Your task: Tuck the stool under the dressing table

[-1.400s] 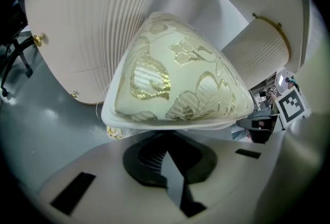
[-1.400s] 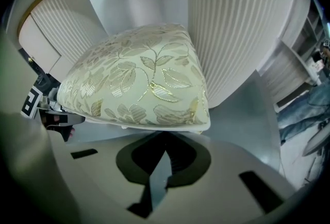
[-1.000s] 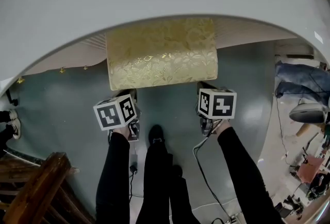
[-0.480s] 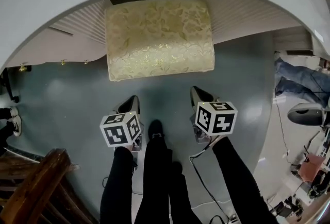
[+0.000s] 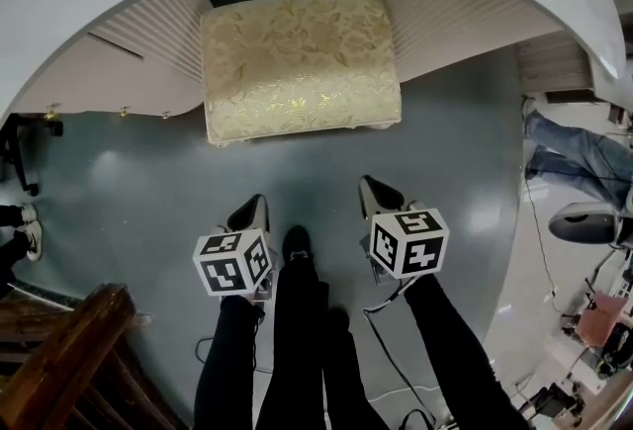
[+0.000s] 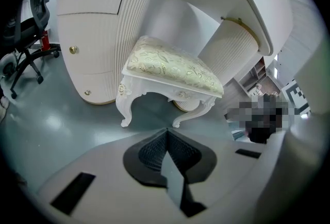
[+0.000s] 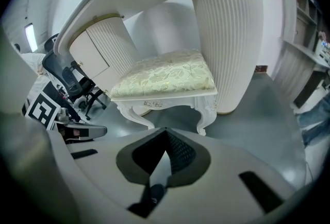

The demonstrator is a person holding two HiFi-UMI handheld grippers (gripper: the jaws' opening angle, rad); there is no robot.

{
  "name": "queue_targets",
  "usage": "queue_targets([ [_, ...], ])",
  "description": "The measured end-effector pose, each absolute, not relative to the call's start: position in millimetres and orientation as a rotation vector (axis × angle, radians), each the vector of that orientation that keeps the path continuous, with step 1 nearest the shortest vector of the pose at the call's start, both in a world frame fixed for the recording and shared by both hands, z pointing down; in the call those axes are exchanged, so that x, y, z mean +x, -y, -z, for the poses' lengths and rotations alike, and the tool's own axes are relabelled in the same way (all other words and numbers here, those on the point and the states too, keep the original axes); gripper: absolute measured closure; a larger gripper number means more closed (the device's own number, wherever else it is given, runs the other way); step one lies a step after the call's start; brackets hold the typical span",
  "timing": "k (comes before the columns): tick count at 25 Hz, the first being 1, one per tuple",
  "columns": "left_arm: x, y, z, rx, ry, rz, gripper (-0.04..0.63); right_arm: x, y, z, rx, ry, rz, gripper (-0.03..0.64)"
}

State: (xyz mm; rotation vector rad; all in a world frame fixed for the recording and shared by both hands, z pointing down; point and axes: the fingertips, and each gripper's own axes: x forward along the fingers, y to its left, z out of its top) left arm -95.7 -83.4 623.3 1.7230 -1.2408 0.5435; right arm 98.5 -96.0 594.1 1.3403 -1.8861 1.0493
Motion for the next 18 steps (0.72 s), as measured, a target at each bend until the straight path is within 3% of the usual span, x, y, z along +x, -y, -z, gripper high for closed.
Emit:
queue_targets([
  [18,-97.8,66.5,-614.5,1.742,1.251,-0.541,0.588,94.2,72.4,-586.9,1.318,1.913,-0.975,0.612],
])
